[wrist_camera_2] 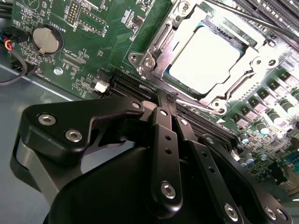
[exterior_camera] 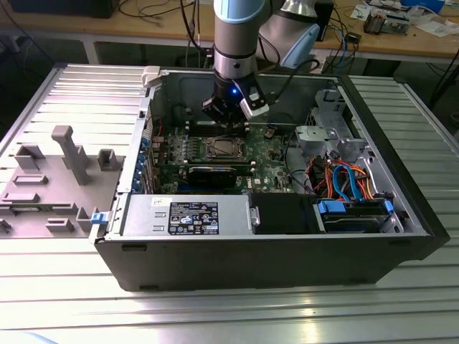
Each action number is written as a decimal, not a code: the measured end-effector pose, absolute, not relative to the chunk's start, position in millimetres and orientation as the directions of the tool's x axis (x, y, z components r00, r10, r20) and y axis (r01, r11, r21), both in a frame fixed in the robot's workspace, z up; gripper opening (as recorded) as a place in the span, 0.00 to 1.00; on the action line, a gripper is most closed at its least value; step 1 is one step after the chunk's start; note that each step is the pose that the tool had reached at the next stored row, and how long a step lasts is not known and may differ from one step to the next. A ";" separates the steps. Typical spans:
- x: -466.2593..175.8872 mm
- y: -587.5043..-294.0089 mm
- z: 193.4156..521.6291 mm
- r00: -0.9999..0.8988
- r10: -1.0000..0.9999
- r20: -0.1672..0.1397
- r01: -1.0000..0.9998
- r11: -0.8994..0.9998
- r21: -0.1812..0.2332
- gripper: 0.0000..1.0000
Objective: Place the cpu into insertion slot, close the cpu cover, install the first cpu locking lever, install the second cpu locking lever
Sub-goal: 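Install the first cpu locking lever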
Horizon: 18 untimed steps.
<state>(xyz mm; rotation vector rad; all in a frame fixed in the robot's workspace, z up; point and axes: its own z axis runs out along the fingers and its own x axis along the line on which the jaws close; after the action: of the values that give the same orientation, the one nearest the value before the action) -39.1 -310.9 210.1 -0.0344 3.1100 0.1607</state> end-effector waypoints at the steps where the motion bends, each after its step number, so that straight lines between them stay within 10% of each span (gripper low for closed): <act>1: -39.0 -310.9 209.4 -0.999 -0.021 -0.028 -0.024 0.994 0.103 0.11; 18: -34.1 -310.9 204.0 -0.999 -0.021 -0.028 -0.023 0.994 0.103 0.11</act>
<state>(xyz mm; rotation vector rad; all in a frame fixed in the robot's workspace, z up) -34.1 -310.9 204.0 -0.0343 3.1100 0.1606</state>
